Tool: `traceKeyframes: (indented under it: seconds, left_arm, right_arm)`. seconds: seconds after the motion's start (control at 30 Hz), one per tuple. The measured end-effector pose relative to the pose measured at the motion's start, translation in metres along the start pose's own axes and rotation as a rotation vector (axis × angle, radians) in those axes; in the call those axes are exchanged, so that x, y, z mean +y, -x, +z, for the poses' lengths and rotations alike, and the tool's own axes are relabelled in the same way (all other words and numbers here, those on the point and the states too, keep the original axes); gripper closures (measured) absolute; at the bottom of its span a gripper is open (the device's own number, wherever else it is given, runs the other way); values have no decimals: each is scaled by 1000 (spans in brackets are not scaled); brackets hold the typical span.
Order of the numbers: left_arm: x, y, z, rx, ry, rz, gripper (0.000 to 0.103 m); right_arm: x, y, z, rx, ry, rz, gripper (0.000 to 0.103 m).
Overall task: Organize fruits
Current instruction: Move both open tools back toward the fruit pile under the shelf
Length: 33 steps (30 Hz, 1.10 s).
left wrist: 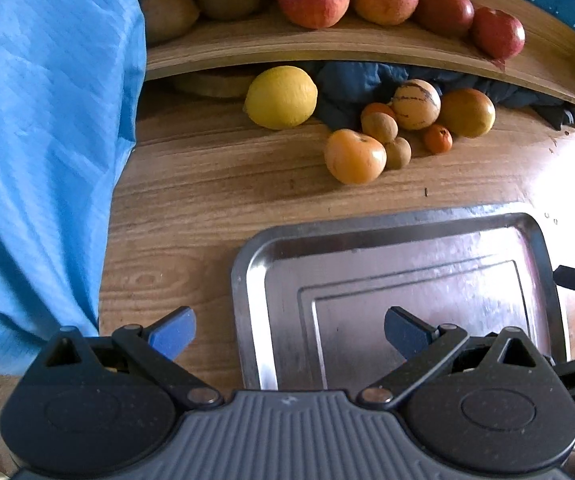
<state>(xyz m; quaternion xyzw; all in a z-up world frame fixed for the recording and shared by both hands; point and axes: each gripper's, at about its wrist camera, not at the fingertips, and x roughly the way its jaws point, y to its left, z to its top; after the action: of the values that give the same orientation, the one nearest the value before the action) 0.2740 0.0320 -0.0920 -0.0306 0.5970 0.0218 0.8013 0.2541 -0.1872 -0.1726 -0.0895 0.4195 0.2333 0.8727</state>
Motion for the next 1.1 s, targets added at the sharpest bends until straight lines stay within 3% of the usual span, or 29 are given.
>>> traceKeyframes:
  seconds: [0.47, 0.87, 1.1]
  left_arm:
    - [-3, -23, 37, 9, -7, -69, 1]
    - [-7, -38, 62, -24, -61, -97, 1]
    - [-11, -51, 80, -34, -90, -111, 1]
  right_arm:
    - [-10, -5, 16, -110, -105, -85, 1]
    - [-7, -19, 23, -90, -119, -122, 1]
    - [-2, -29, 39, -128, -75, -135, 1]
